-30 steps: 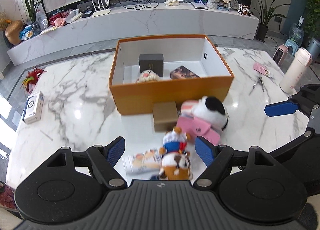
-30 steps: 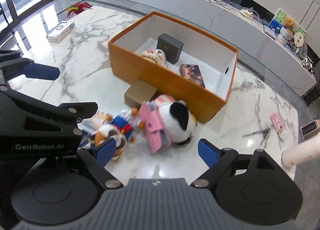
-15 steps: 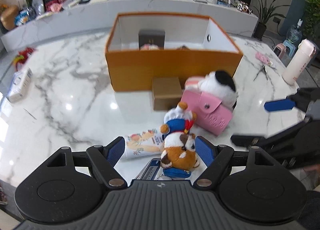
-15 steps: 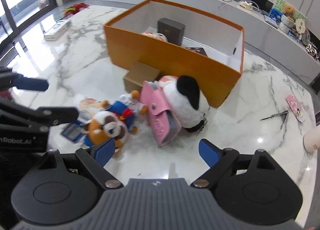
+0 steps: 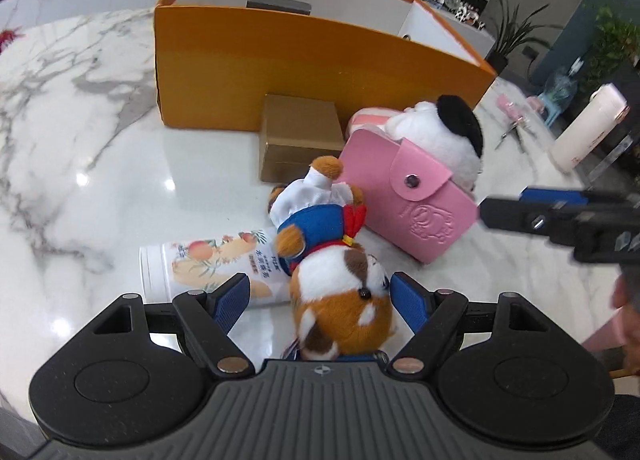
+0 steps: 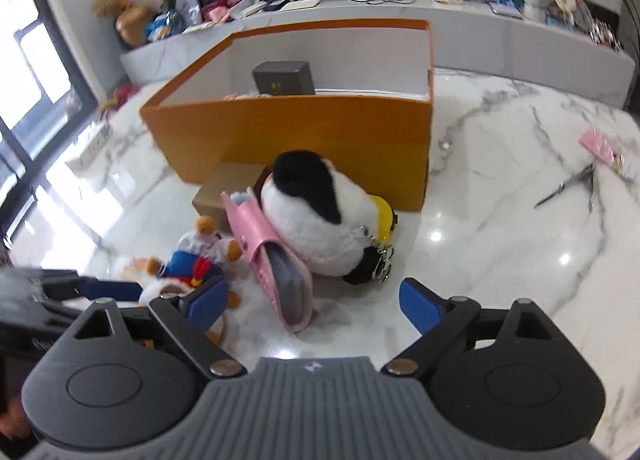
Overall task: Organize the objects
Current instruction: 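Grasp the dog plush with the left gripper while the right gripper grasps the panda plush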
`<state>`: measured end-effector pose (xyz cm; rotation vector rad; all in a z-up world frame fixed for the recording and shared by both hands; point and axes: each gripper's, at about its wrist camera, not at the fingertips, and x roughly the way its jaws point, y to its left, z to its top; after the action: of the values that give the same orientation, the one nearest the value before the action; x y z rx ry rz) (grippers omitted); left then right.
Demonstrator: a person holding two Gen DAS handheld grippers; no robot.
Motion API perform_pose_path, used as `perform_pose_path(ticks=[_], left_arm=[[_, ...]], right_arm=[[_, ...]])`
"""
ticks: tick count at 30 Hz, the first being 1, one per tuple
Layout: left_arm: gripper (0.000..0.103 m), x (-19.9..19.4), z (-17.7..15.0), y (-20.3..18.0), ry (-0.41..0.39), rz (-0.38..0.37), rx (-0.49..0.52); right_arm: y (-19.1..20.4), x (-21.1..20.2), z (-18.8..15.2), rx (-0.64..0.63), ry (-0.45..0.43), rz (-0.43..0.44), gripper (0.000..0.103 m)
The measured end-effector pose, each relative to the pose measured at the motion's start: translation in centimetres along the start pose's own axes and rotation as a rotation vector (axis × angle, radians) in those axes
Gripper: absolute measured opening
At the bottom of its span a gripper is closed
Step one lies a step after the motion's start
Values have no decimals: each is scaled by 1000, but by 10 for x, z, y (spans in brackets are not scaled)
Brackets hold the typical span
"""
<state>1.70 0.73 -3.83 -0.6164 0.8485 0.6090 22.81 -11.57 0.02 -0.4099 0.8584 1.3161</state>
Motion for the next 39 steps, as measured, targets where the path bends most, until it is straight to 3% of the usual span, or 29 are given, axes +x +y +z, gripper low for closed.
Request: perform_pose_path(ticks=[6, 7, 8, 9, 14, 20, 25, 29, 34, 37, 39], left_arm=[[89, 15, -1, -20, 16, -28, 46], [82, 16, -3, -24, 4, 1, 62], [66, 16, -4, -28, -8, 37, 81], [66, 15, -5, -31, -16, 72, 101], [64, 12, -5, -25, -21, 42, 98], [65, 12, -5, -22, -33, 28, 97], [67, 15, -6, -27, -45, 46, 116], [69, 18, -7, -30, -55, 69, 155], [70, 21, -10, -37, -62, 104, 199], [70, 22, -11, -39, -67, 111, 217], [70, 23, -12, -41, -72, 116, 231]], right_arm=[[1, 6, 4, -11, -26, 22, 94], [0, 8, 4, -13, -36, 20, 94], [-1, 10, 4, -15, -44, 11, 94], [-3, 11, 5, -16, -43, -1, 94], [-11, 21, 8, 28, -38, -11, 94], [-13, 28, 19, 138, -78, 95, 95], [-10, 52, 25, 225, -35, 132, 95], [-6, 65, 28, 254, -17, 93, 96], [4, 79, 25, 199, 30, 26, 95], [6, 82, 23, 175, 42, -20, 83], [6, 84, 22, 162, 45, -27, 83]])
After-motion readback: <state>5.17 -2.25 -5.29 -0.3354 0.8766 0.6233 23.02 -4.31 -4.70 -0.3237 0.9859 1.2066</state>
